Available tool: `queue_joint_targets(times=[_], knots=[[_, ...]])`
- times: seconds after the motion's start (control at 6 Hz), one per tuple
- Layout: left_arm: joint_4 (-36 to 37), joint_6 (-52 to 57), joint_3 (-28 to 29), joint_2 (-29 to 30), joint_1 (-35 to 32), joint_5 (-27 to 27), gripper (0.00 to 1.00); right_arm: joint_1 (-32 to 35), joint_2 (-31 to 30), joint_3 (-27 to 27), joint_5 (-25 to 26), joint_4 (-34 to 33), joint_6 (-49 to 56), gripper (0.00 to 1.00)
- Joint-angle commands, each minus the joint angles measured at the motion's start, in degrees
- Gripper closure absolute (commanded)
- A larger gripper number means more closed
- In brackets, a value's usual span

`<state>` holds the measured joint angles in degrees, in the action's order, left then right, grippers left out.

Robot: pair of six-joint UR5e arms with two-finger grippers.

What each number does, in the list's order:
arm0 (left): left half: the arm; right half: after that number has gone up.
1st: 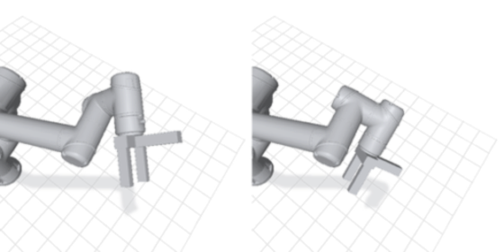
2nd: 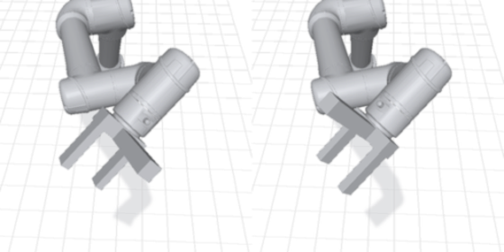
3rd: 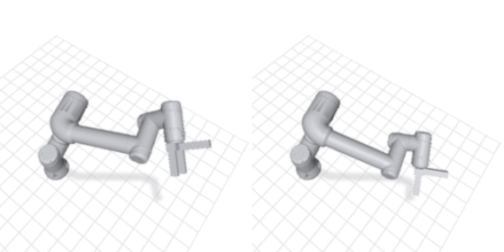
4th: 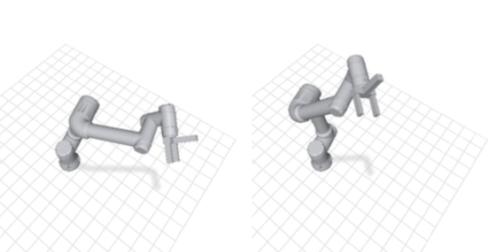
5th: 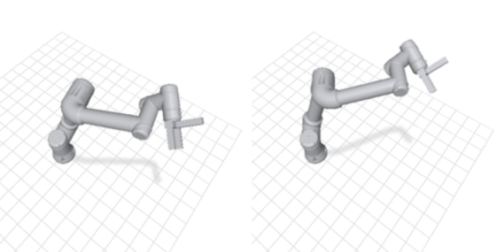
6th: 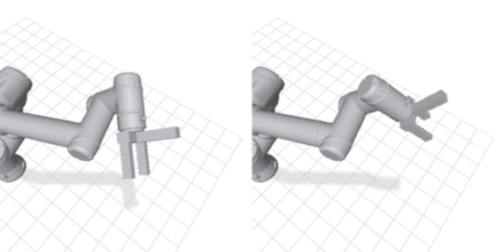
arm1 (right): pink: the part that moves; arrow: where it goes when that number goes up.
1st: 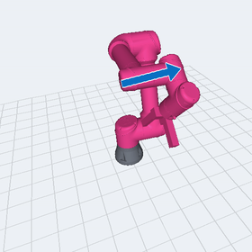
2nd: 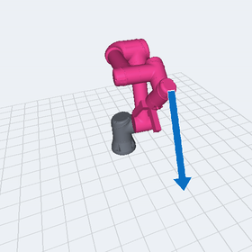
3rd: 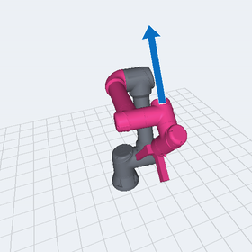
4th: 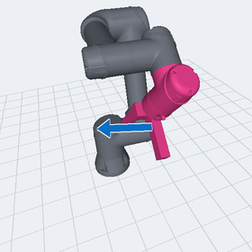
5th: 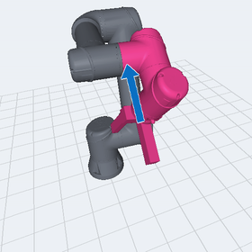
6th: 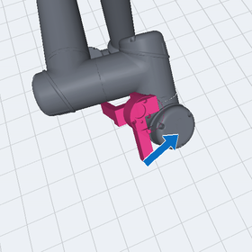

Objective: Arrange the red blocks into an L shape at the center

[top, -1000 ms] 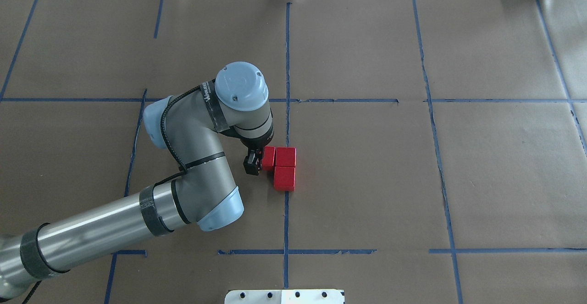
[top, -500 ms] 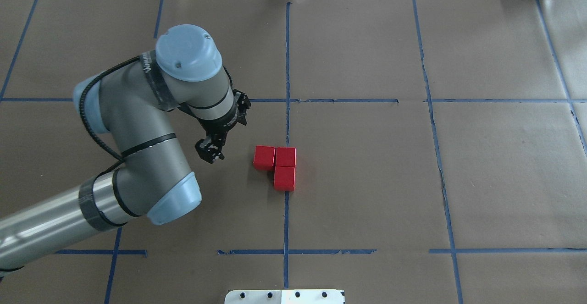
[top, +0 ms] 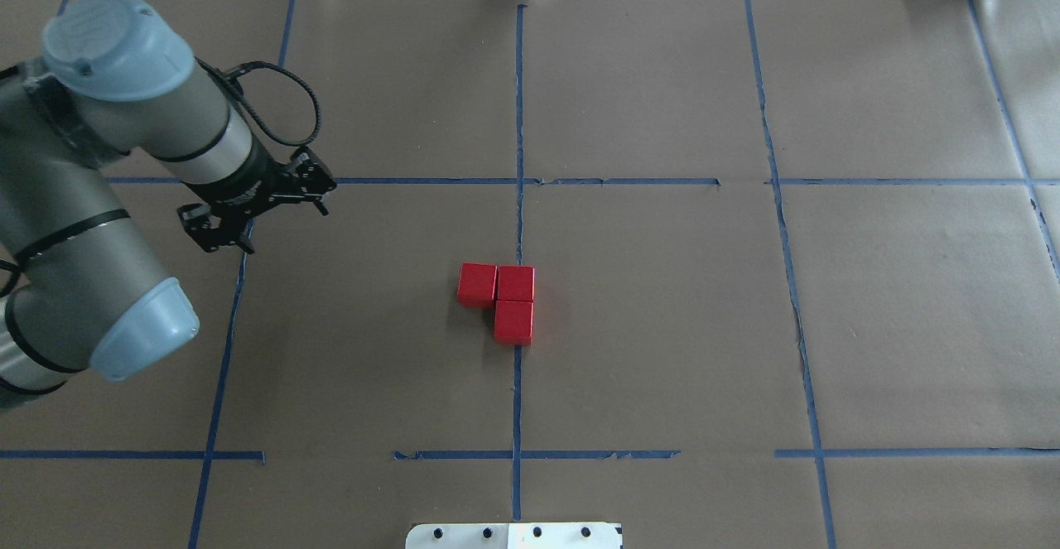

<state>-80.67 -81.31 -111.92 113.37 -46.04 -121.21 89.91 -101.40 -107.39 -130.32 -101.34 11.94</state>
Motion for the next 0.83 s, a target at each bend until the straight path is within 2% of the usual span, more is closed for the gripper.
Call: queue_joint_targets(times=[0.0, 0.17, 0.33, 0.67], knots=[[-0.10, 37.05, 0.03, -9.08, -11.02, -0.87, 0.00, 0.00, -0.02, -0.02, -0.02, 0.00, 0.01, 0.00], [-0.19, 52.67, 1.43, -12.17, -17.18, -1.48, 0.00, 0.00, -0.02, 0.16, -0.81, 0.00, 0.01, 0.00], [-0.71, 65.27, 4.66, -14.99, -23.25, -6.53, 0.00, 0.00, -0.11, 0.25, -1.42, 0.00, 0.01, 0.00], [-2.63, 84.30, 8.11, -23.41, -34.94, -7.99, 0.00, 0.00, -0.28, 0.25, -1.43, 0.00, 0.01, 0.00]])
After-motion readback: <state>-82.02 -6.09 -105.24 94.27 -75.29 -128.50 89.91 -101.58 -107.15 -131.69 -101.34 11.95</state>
